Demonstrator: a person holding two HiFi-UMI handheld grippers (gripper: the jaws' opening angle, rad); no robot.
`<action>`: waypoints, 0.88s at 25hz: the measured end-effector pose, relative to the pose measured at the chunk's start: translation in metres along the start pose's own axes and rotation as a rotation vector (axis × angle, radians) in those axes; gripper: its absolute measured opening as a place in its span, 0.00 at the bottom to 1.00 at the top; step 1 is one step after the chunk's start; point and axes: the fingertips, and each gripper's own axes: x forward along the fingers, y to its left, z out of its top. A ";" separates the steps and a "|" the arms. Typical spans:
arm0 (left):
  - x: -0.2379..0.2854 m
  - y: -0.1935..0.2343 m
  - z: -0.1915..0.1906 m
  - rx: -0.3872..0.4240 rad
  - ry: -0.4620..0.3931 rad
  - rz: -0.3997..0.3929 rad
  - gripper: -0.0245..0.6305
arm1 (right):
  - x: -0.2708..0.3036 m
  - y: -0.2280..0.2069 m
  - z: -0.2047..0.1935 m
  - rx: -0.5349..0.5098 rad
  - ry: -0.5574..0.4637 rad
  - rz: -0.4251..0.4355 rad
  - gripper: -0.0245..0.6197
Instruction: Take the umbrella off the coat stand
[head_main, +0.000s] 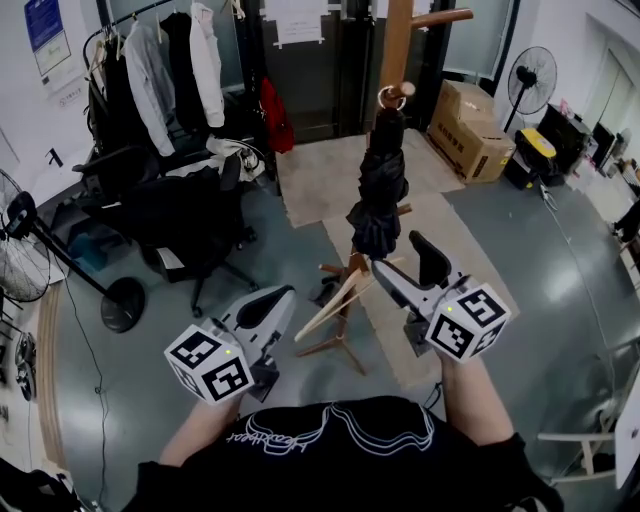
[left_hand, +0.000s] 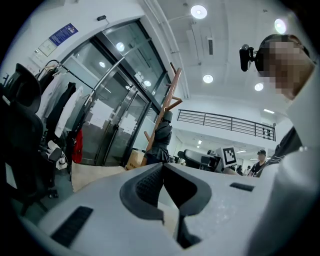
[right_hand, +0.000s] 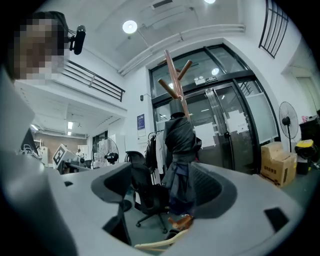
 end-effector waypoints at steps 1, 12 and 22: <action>0.002 0.003 0.002 0.000 -0.002 0.006 0.04 | 0.006 -0.004 0.002 -0.007 0.000 -0.001 0.60; 0.010 0.031 0.009 0.015 -0.021 0.064 0.04 | 0.065 -0.044 0.004 -0.107 0.032 -0.054 0.60; 0.019 0.046 0.012 0.028 -0.052 0.093 0.04 | 0.087 -0.054 -0.003 -0.067 0.037 -0.029 0.53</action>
